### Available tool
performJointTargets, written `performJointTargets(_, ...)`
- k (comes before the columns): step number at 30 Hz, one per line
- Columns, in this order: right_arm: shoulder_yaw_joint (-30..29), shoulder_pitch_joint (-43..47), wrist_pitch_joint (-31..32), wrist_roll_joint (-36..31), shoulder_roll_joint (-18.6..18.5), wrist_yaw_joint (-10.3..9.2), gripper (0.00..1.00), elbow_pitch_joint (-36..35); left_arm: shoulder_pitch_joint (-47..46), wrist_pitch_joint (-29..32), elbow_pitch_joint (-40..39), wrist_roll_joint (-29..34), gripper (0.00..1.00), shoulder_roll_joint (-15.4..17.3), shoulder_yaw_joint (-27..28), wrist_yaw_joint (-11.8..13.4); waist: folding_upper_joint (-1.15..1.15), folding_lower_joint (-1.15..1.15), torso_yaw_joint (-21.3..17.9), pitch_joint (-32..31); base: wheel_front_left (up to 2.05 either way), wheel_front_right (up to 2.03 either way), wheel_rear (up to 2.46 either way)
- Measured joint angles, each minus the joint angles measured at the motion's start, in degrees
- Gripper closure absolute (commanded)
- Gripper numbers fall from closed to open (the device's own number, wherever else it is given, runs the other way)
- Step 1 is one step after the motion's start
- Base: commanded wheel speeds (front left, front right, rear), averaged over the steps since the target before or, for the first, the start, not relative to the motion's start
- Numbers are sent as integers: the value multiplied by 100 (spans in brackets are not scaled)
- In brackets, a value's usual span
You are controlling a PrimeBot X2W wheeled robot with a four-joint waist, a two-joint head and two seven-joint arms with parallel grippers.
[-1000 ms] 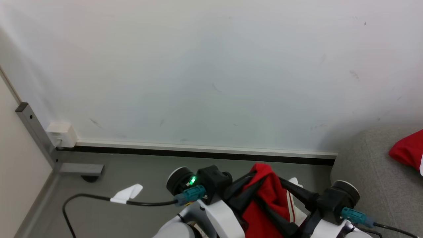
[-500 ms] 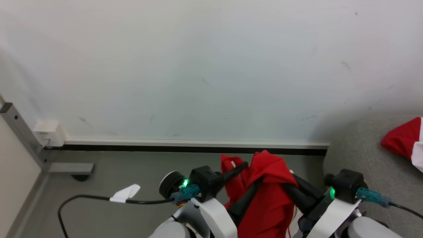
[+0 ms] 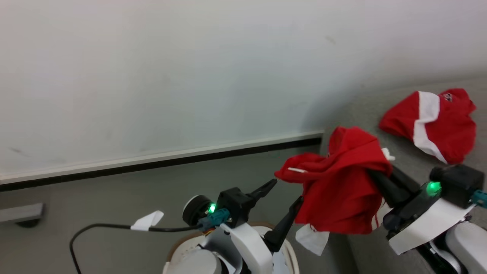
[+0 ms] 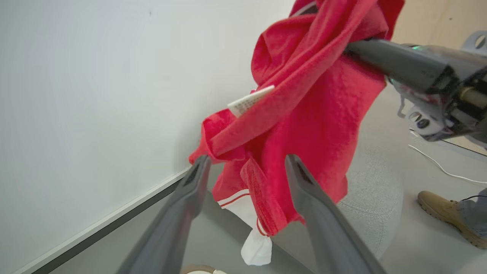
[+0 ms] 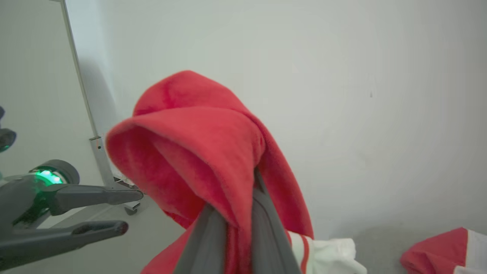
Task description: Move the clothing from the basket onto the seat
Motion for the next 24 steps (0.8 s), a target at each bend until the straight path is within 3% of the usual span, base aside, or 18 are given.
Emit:
performJointTargets(11,-960,228,0,-122,-147,0,100,-353,-372,-98,269,52,0,-159,-80,-96,0,0,-791,580,0,0,0)
performJointTargets(16,-1493,53,85,-187,-170,0,100,-330,-861,-52,311,238,0,-219,-121,-160,0,0,-853,1045,0,0,0)
performJointTargets(24,-3009,-1083,216,-517,-480,0,100,98,-2054,-15,376,458,0,-454,-138,-310,0,1,-685,2075,0,0,0)
